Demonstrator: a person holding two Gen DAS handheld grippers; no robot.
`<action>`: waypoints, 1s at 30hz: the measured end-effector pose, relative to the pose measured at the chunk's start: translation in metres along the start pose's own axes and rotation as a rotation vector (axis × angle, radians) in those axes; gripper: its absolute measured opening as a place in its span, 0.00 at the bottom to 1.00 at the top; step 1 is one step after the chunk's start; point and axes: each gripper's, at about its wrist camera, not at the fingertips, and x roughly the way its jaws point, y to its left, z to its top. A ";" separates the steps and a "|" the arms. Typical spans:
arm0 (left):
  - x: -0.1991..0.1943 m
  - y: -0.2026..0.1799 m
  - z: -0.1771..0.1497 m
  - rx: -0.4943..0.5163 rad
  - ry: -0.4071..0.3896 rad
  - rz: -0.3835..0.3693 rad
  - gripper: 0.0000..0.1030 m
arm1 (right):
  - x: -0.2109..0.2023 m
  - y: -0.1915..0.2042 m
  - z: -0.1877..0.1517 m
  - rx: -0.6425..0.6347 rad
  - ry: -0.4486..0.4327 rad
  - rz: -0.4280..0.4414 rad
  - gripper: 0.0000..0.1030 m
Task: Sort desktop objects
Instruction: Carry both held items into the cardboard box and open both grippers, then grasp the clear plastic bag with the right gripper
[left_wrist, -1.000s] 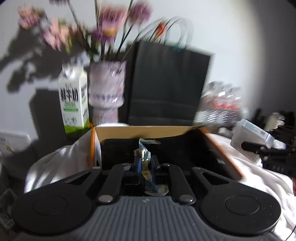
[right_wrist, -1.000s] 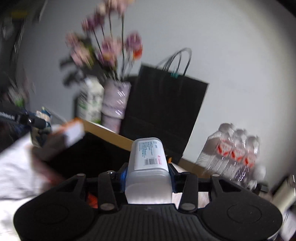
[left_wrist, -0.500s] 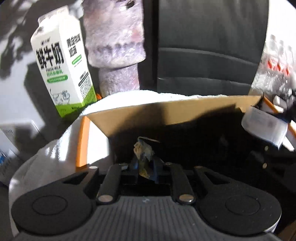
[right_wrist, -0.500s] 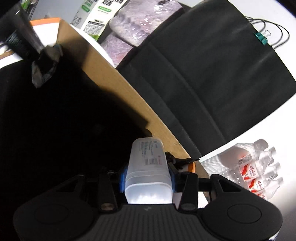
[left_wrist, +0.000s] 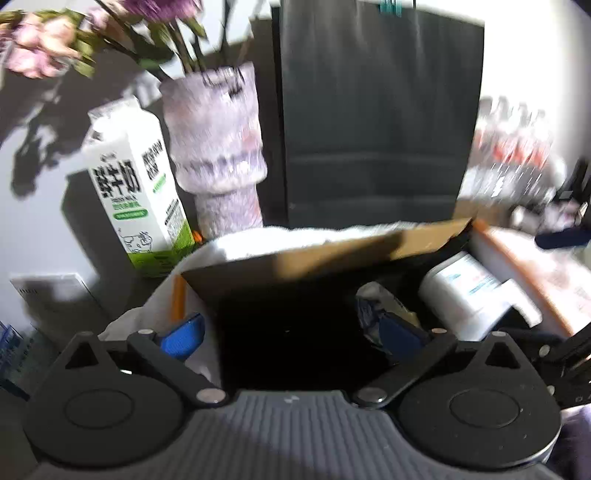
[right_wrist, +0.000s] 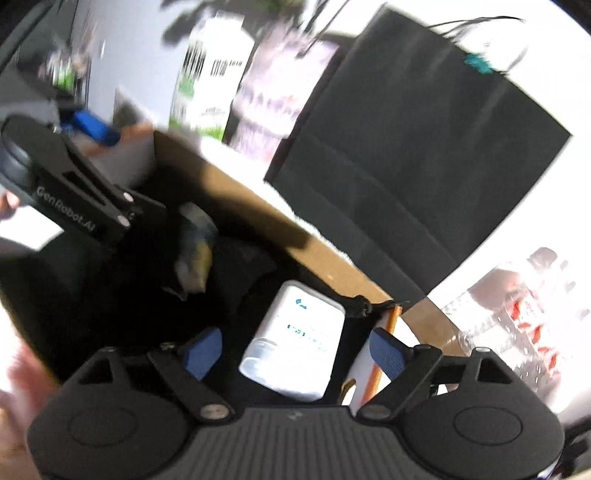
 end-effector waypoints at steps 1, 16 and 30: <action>-0.013 0.001 0.001 -0.023 -0.009 0.004 1.00 | -0.011 -0.004 -0.003 0.035 -0.011 0.020 0.90; -0.223 -0.012 -0.178 -0.250 -0.155 -0.114 1.00 | -0.204 0.031 -0.169 0.452 -0.307 0.281 1.00; -0.245 -0.062 -0.315 -0.179 -0.197 -0.144 1.00 | -0.238 0.137 -0.311 0.576 -0.344 0.223 0.97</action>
